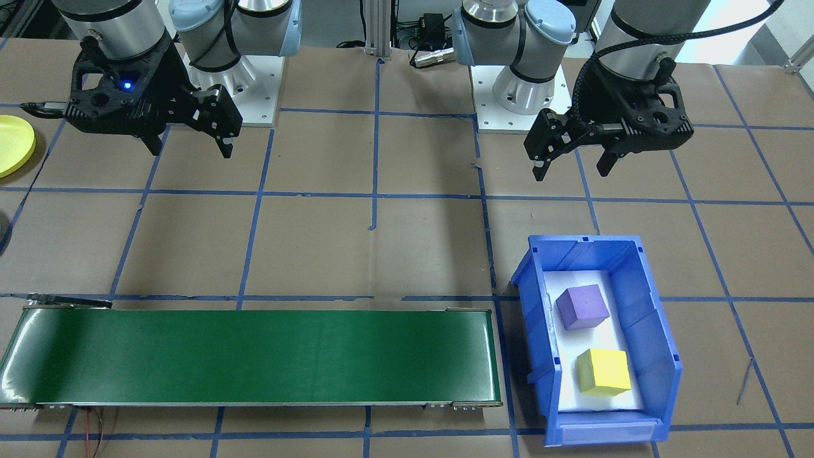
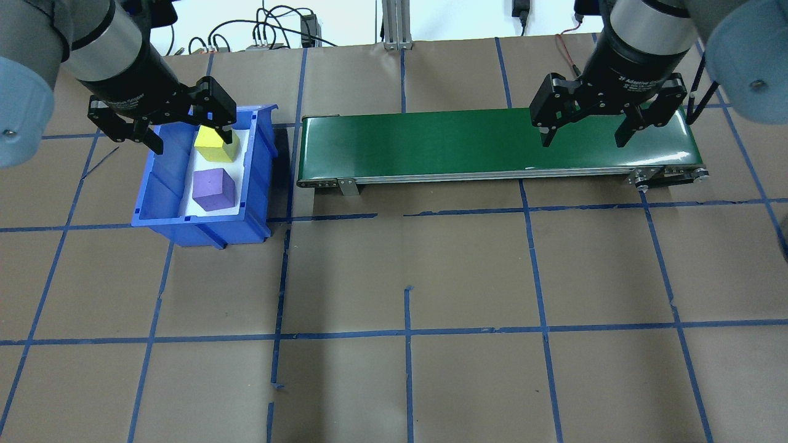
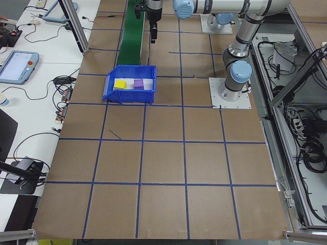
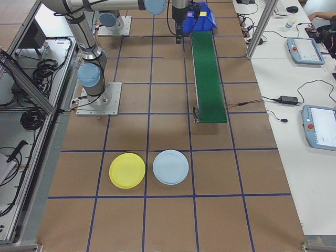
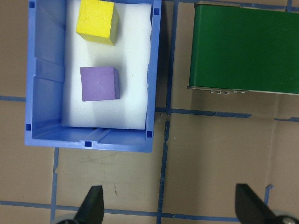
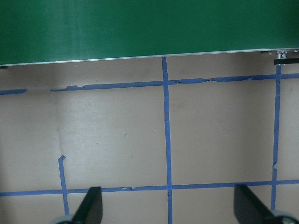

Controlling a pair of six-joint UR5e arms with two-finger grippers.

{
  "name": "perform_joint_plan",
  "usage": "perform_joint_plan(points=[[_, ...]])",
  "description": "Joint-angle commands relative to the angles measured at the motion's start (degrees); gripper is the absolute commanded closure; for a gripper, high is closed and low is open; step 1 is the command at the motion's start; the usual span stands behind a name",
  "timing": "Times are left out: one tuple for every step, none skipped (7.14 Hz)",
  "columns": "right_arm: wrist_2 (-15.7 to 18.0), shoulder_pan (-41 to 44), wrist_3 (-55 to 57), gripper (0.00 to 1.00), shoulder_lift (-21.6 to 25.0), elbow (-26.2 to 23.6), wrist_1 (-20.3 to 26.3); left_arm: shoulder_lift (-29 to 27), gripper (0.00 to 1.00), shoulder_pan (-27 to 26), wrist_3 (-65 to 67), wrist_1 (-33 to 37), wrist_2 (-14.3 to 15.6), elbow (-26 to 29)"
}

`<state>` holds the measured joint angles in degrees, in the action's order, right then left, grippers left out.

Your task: Move block left to right into plate

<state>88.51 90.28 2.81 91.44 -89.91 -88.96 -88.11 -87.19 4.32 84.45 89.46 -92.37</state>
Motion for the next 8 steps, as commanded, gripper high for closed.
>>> perform_joint_plan(points=[[0.00,0.07,0.00,0.00,0.05,0.00,0.01,0.05,0.00,0.17,0.08,0.02,0.01,0.17],[0.00,-0.02,0.00,0.00,-0.04,0.00,-0.08,0.05,0.00,0.26,0.07,0.02,0.01,-0.01],[0.00,-0.02,0.00,0.00,0.05,0.00,-0.08,0.05,0.00,0.44,-0.10,0.02,0.09,0.25],[0.00,0.07,0.00,0.00,0.05,0.00,0.01,0.13,0.00,0.61,-0.28,0.02,0.27,0.34],[0.00,0.07,0.00,0.00,0.05,0.00,0.01,0.22,0.00,1.83,-2.63,0.02,0.36,0.60],[0.00,0.07,0.00,0.00,0.05,0.00,0.01,0.22,0.00,5.07,-10.22,-0.33,-0.08,0.26],[0.00,0.07,0.00,0.00,0.05,0.00,0.01,0.13,0.00,9.45,-15.00,-0.68,-0.43,0.08],[0.00,0.07,0.00,0.00,0.05,0.00,0.01,-0.91,0.00,12.36,-13.91,-1.21,-0.17,-0.62]])
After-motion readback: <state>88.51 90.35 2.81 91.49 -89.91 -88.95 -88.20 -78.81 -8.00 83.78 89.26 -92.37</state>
